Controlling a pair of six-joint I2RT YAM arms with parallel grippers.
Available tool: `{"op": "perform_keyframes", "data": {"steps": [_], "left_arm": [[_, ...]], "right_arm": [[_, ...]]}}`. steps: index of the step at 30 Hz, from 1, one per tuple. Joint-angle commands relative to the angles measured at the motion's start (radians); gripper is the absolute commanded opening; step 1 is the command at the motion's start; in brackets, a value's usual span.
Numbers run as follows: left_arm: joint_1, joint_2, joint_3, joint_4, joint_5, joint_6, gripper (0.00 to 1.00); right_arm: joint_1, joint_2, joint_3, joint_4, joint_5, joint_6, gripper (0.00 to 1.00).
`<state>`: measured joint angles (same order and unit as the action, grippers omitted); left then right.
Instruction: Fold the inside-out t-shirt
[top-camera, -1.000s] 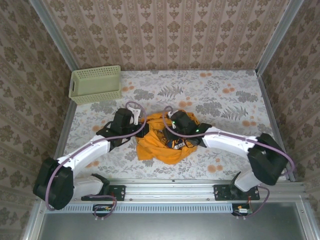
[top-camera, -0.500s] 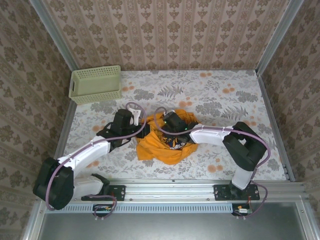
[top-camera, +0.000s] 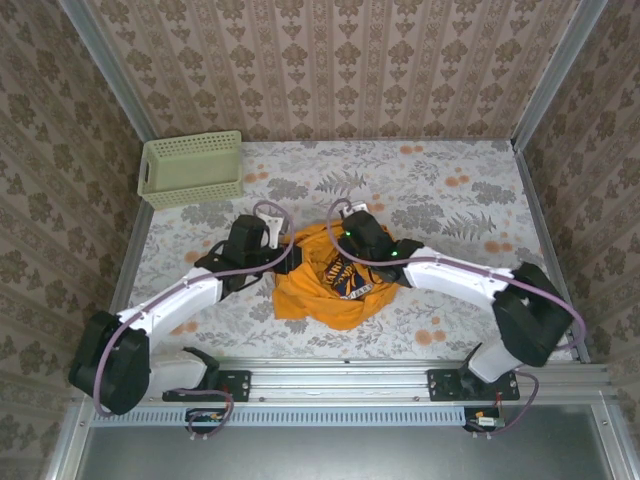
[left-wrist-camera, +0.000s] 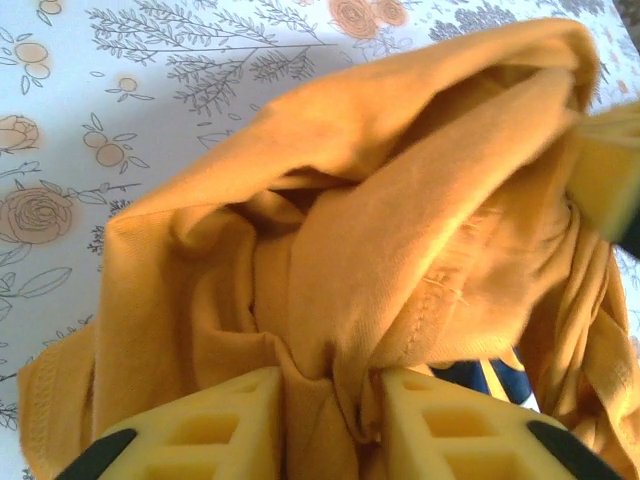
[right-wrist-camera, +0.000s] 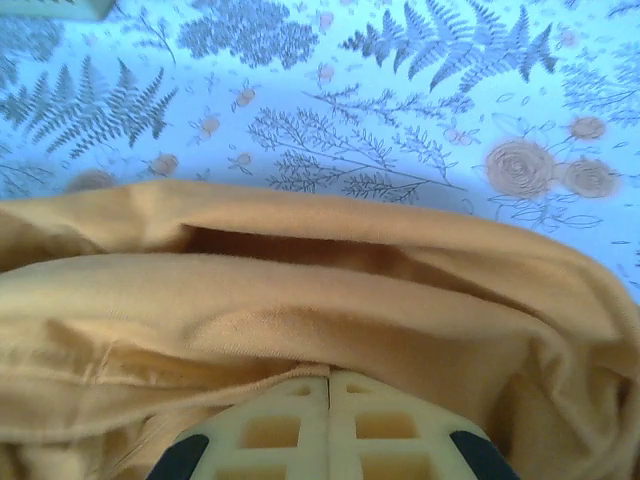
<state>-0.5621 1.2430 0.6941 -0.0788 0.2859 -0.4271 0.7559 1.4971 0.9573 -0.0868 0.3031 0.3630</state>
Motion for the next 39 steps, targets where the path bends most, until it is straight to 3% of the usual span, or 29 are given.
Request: {"op": "perform_keyframes", "data": {"steps": [1, 3, 7, 10, 17, 23, 26, 30, 35, 39], "left_arm": [[0.004, 0.042, 0.087, -0.052, -0.06, 0.057, 0.38], [0.005, 0.072, 0.138, -0.098, -0.108, 0.081, 0.4], [-0.016, 0.087, 0.215, -0.181, -0.175, 0.121, 0.56], [-0.111, 0.013, 0.196, -0.179, -0.245, 0.156, 0.72], [-0.386, -0.09, 0.126, -0.108, -0.368, 0.173, 0.88], [-0.404, 0.063, 0.144, -0.122, -0.512, 0.092, 0.87], [-0.38, 0.147, 0.198, -0.174, -0.573, 0.062, 0.77], [-0.347, 0.188, 0.238, -0.208, -0.612, 0.05, 0.54], [-0.338, 0.175, 0.306, -0.242, -0.611, 0.12, 0.22], [-0.33, 0.16, 0.376, -0.261, -0.601, 0.181, 0.06]], "right_arm": [[-0.002, -0.097, -0.026, -0.095, -0.02, 0.047, 0.0], [-0.004, -0.178, -0.025, -0.148, -0.023, 0.065, 0.0], [-0.022, -0.282, 0.01, -0.243, -0.044, 0.086, 0.0], [-0.05, -0.307, 0.038, -0.286, -0.095, 0.106, 0.0], [-0.045, -0.288, 0.066, -0.293, -0.135, 0.145, 0.0], [-0.039, -0.328, 0.067, -0.299, -0.131, 0.16, 0.0], [-0.038, -0.35, 0.069, -0.323, -0.125, 0.162, 0.0], [-0.041, -0.373, 0.077, -0.402, -0.029, 0.17, 0.0], [-0.077, -0.386, 0.113, -0.482, 0.024, 0.155, 0.0], [-0.099, -0.383, 0.173, -0.53, 0.021, 0.136, 0.0]]}}
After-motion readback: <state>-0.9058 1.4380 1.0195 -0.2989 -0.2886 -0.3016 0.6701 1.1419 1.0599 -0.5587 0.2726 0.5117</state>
